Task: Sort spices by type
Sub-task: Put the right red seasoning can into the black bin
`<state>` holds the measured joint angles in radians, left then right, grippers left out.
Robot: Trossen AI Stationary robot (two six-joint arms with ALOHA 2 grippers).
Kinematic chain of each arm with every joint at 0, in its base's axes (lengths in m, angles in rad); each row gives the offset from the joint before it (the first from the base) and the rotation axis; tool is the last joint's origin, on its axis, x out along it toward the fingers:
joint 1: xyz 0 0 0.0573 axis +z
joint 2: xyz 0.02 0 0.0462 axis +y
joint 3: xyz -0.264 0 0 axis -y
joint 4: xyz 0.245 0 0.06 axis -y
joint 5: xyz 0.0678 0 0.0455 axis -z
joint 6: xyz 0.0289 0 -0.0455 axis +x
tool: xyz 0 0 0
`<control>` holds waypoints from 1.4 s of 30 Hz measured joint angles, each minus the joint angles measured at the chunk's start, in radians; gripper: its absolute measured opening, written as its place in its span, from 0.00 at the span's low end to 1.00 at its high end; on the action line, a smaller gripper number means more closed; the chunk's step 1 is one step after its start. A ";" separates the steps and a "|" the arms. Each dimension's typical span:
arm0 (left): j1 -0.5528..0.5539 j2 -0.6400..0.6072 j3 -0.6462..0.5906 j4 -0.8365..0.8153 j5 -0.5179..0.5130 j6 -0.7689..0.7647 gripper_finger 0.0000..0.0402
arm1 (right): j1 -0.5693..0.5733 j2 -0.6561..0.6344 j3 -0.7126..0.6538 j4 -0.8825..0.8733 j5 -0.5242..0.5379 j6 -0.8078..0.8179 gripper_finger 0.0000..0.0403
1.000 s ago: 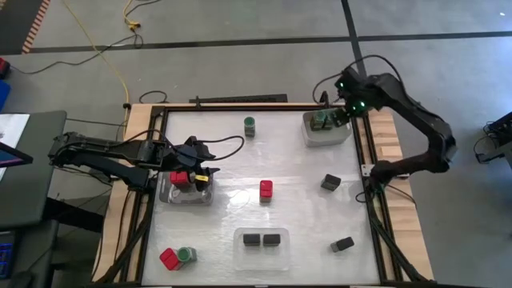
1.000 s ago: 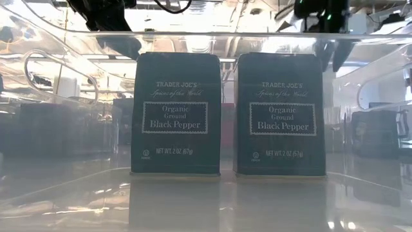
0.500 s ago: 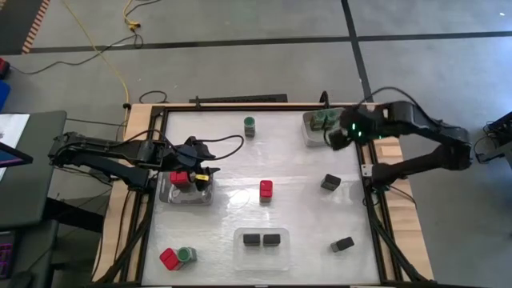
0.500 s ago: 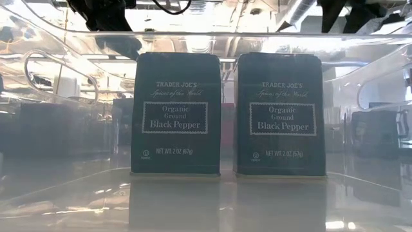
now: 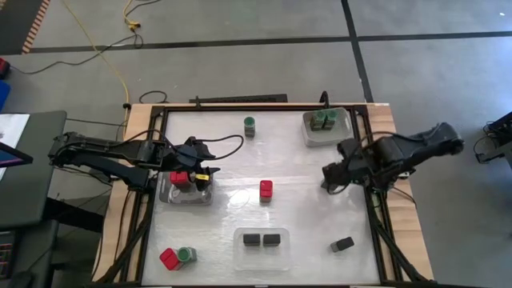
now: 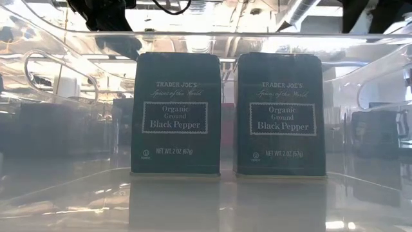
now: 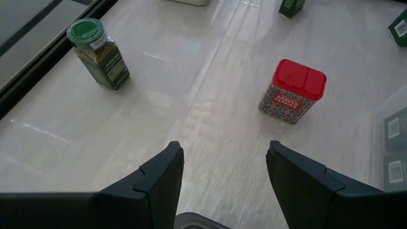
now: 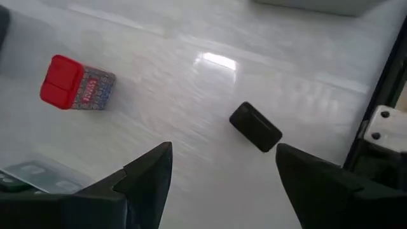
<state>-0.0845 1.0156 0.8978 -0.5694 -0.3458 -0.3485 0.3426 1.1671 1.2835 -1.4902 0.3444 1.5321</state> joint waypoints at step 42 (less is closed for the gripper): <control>0.000 0.000 0.000 0.000 -0.071 0.037 0.82 | 0.143 0.163 0.002 0.048 0.031 0.086 0.76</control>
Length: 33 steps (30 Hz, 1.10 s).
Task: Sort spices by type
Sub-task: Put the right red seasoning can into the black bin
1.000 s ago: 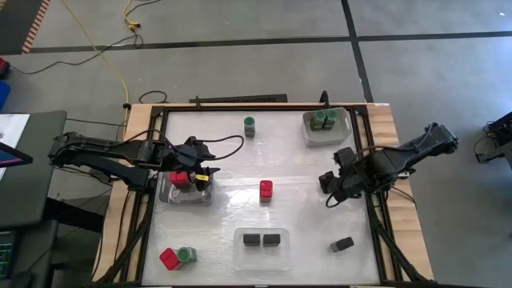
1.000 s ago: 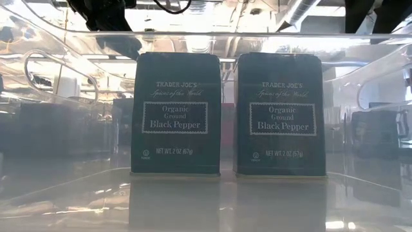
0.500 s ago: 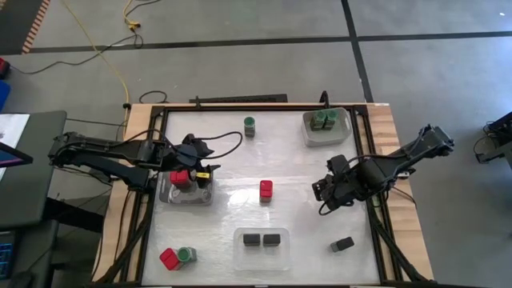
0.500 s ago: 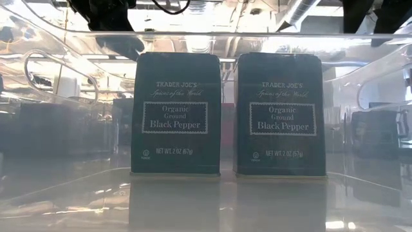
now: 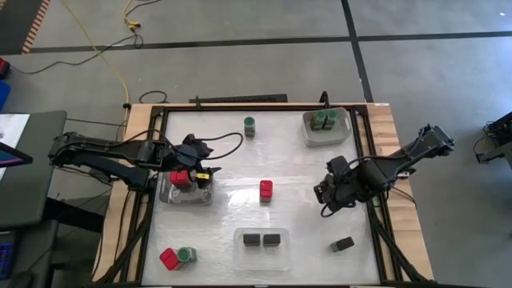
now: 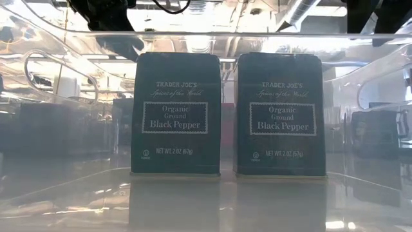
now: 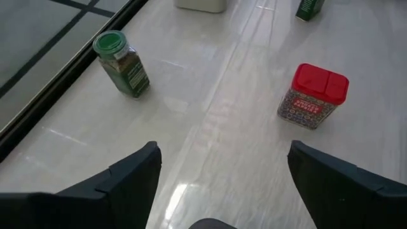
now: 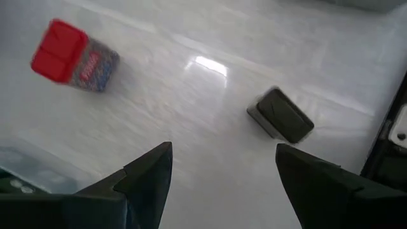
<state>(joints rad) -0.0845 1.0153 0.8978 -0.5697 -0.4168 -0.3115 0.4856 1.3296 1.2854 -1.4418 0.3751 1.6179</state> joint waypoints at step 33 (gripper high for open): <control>-0.021 0.076 0.131 -0.017 0.043 0.123 0.82 | 0.118 0.001 0.001 0.014 0.123 0.024 0.76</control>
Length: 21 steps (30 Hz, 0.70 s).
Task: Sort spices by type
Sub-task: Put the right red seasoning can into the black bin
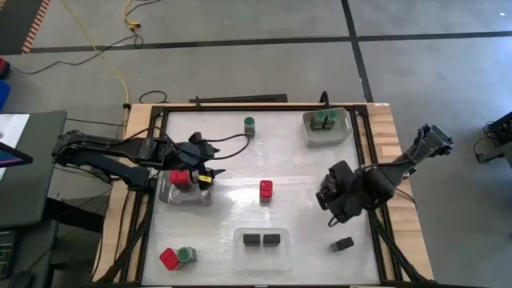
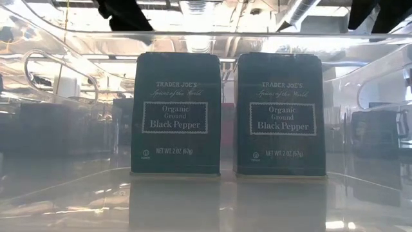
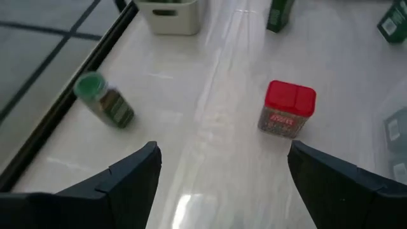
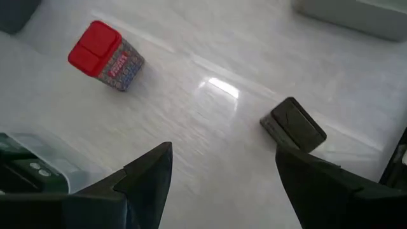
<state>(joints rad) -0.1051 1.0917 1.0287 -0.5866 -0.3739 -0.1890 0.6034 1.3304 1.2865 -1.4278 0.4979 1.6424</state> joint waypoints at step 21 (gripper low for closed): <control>0.033 0.702 0.742 -0.401 0.347 0.870 0.82 | 0.121 0.000 0.000 0.003 0.005 -0.001 0.76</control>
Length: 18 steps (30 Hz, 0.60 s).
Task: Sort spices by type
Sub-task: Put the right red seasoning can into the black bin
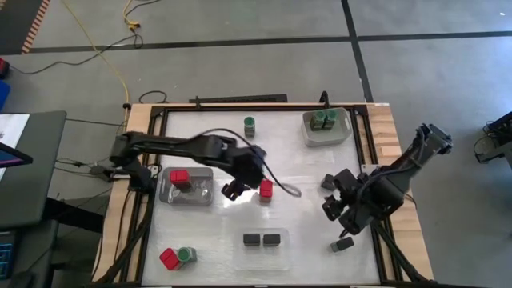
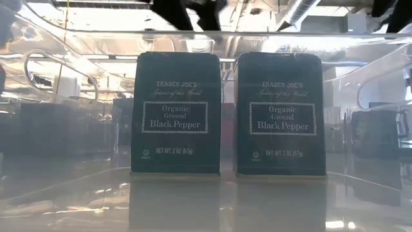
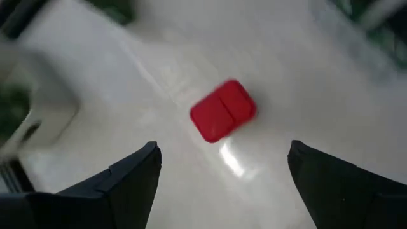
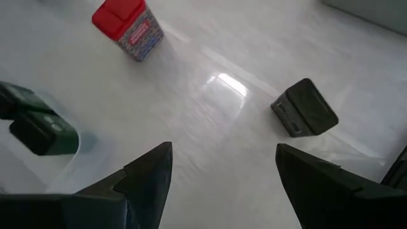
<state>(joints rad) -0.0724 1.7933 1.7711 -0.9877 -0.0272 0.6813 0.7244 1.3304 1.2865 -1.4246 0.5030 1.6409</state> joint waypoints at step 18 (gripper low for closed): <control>-0.031 0.258 0.074 0.032 -0.070 0.599 0.82 | 0.043 0.000 0.000 0.028 0.000 0.090 0.76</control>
<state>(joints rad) -0.1031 2.0517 1.8454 -0.9561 -0.0975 1.2805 0.7677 1.3304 1.2861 -1.3968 0.5030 1.7310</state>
